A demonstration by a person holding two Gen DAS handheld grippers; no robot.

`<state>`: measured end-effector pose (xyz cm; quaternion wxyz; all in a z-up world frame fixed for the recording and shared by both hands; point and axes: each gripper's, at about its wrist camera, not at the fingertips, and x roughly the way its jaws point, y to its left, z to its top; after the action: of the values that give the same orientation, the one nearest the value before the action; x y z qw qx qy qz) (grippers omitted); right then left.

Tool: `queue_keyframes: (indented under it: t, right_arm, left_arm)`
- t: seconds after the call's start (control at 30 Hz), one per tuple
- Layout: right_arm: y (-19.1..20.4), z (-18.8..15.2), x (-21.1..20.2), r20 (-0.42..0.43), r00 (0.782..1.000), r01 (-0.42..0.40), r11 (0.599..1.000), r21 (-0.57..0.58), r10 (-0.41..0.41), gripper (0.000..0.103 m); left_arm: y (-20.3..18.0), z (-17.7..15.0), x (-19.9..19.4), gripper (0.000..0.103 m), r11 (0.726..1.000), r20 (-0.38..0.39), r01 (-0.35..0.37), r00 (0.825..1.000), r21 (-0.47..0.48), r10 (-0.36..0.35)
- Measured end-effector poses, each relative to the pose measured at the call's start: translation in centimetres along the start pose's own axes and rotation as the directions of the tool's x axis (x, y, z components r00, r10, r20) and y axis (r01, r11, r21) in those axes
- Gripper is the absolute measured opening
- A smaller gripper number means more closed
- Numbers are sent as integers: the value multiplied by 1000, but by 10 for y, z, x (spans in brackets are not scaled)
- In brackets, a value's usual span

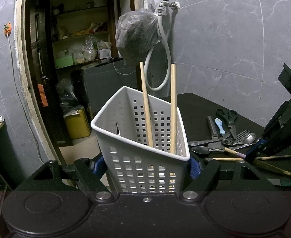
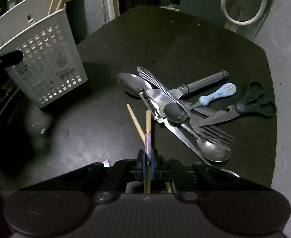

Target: Organize utensils

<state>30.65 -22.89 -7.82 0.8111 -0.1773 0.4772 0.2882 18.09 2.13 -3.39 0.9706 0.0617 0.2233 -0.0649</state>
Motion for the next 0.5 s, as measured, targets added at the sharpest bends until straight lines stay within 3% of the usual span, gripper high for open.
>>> queue_keyframes:
  t: [0.33, 0.5]
  right_arm:
    - [-3, 8, 7, -33, 999, 7, 999, -46, -9, 9]
    - [-3, 12, 14, -60, 998, -22, 998, -63, 18, 17]
  left_arm:
    - [0, 0, 0, 80, 1000, -1, 0, 1000, -2, 0]
    - [0, 0, 0, 80, 1000, 0, 0, 1000, -3, 0]
